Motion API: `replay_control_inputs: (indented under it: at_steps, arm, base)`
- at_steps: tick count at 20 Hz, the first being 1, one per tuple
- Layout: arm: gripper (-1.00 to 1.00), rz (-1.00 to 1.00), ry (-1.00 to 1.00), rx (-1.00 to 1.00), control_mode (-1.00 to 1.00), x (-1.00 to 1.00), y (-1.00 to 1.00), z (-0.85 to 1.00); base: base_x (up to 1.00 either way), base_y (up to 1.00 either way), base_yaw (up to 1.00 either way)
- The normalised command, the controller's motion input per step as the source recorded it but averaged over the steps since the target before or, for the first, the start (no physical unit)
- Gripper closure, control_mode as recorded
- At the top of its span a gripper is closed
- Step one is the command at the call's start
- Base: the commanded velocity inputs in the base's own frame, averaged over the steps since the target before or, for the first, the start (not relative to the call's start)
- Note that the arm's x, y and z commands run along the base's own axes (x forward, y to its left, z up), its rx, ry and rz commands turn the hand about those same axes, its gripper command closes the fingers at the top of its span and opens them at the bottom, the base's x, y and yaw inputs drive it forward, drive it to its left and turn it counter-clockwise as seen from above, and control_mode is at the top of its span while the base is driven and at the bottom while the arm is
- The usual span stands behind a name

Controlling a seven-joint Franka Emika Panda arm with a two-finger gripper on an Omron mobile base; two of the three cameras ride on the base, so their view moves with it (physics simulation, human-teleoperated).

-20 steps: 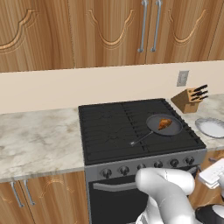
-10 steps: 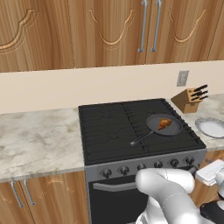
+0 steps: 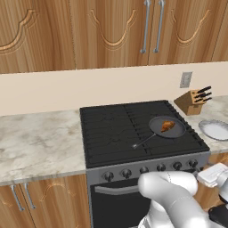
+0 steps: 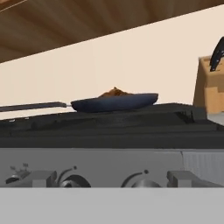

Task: Pick the croissant and place it on the pan. Then turn on the stove to warm the croissant.

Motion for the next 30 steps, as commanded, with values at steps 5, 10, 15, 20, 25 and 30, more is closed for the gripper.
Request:
replay_control_inputs:
  at_steps: [5, 10, 15, 20, 25, 30]
  arm:
    - [-1.00, 0.00, 0.00, 0.03, -1.00, 0.15, 0.00, -0.08]
    - [-1.00, 0.00, 0.00, 0.00, -1.00, 0.05, 0.00, -0.26]
    - [-1.00, 0.00, 0.00, 0.00, -1.00, 0.07, 0.00, -0.17]
    - [-1.00, -0.01, 0.00, 0.02, -1.00, 0.08, 0.00, -0.02]
    - [-1.00, -0.01, 0.00, 0.02, -1.00, 0.12, 0.00, -0.09]
    - [-1.00, -0.01, 0.00, 0.01, -1.00, 0.13, 0.00, -0.17]
  base:
    - [0.00, 0.00, 0.00]
    - [0.00, 0.00, 0.00]
    - [0.00, 0.00, 0.00]
    - [0.00, 0.00, 0.00]
    - [0.00, 0.00, 0.00]
    - [0.00, 0.00, 0.00]
